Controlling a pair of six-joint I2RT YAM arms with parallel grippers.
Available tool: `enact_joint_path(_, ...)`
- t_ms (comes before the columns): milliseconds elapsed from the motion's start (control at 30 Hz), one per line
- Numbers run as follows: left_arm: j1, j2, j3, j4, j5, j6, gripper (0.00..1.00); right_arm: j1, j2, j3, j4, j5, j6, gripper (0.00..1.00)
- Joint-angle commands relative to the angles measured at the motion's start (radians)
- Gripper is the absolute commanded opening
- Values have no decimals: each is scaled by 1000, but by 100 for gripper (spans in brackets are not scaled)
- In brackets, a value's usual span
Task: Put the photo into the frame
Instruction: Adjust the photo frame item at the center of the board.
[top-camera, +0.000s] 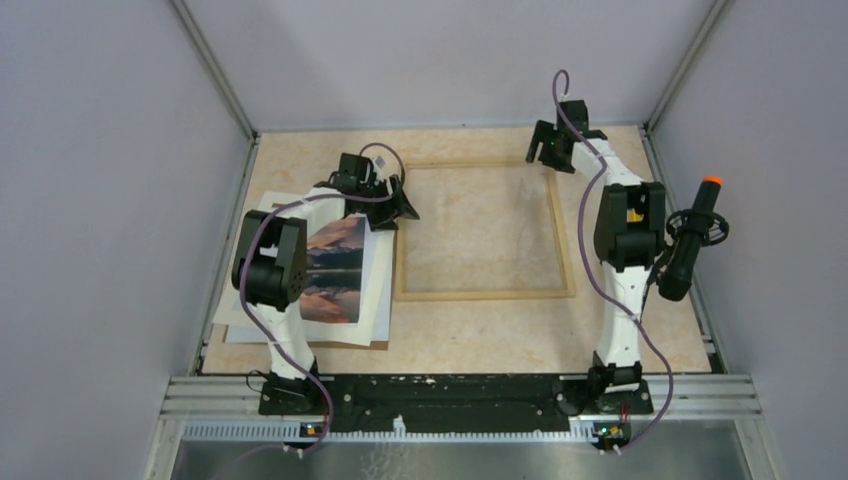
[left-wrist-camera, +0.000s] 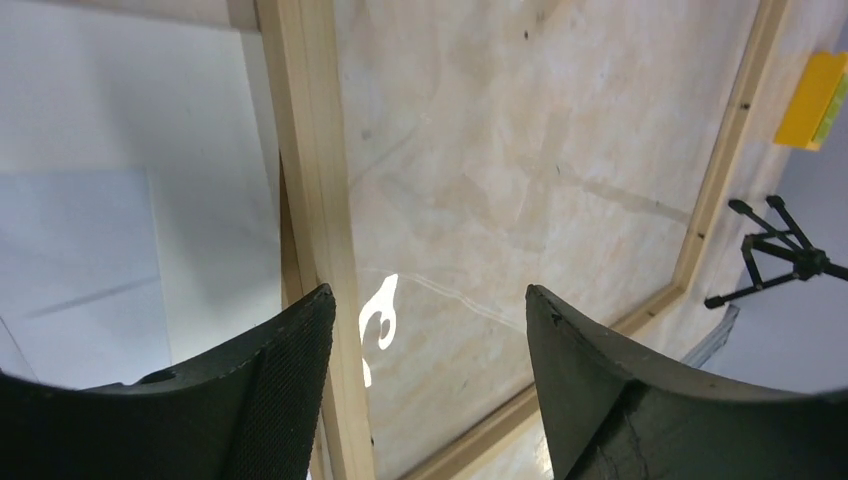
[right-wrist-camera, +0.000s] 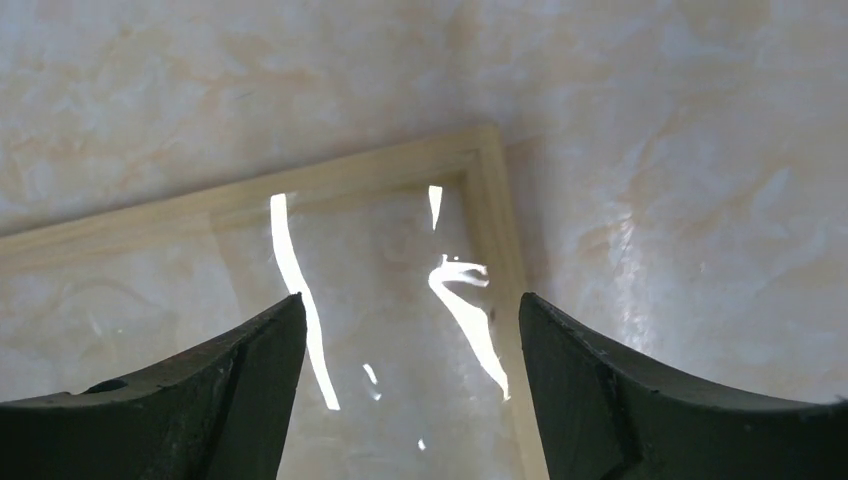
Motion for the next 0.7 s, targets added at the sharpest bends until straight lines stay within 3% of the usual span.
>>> enact_joint_path(0, -9, 77, 113, -40, -89, 49, 73, -57, 102, 165, -8, -36, -32, 74)
enact_joint_path(100, -9, 124, 129, -48, -112, 67, 69, -58, 196, 284, -45, -63, -58, 78)
enact_joint_path(367, -15, 167, 139, -45, -138, 95, 56, -32, 300, 368, -32, -24, -77, 84)
enact_joint_path(667, -20, 186, 145, -43, -98, 76, 54, 28, 368, 456, -145, 113, -161, 81)
